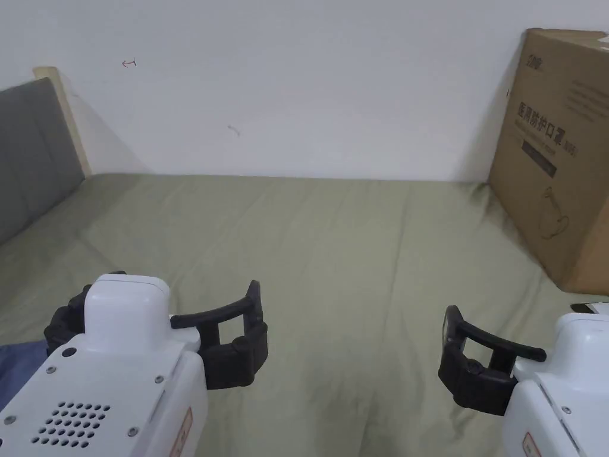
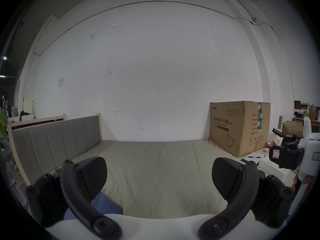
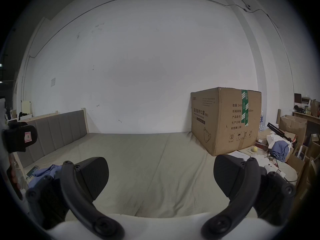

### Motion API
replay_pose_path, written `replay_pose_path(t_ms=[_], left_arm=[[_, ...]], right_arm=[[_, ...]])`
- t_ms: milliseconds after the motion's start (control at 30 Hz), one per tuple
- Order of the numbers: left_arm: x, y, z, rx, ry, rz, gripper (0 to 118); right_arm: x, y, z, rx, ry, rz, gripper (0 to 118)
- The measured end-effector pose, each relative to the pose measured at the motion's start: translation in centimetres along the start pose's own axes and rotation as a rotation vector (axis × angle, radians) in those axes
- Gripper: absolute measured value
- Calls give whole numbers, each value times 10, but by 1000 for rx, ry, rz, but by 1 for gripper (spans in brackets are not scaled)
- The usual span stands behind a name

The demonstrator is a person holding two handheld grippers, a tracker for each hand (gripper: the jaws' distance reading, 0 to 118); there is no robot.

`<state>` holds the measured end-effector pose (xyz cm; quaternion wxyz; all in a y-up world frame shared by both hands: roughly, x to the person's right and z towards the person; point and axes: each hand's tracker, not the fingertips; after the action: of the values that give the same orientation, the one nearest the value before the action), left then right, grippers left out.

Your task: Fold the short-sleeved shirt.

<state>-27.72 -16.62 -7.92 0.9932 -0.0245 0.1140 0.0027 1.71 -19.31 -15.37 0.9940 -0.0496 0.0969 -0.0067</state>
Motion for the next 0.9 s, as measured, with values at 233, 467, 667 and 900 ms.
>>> replay_pose_path(t_ms=[233, 467, 667, 900], left_arm=[[-1, 1, 1, -9, -13, 6, 118], [-4, 4, 1, -7, -12, 21, 118], [0, 1, 0, -15, -11, -22, 118], [-8, 1, -4, -4, -46, 193, 118]], right_arm=[[1, -1, -1, -2, -13, -20, 118], [1, -3, -1, -11, -15, -7, 118], [0, -2, -2, -11, -7, -3, 118], [-8, 6, -5, 23, -21, 124, 118]])
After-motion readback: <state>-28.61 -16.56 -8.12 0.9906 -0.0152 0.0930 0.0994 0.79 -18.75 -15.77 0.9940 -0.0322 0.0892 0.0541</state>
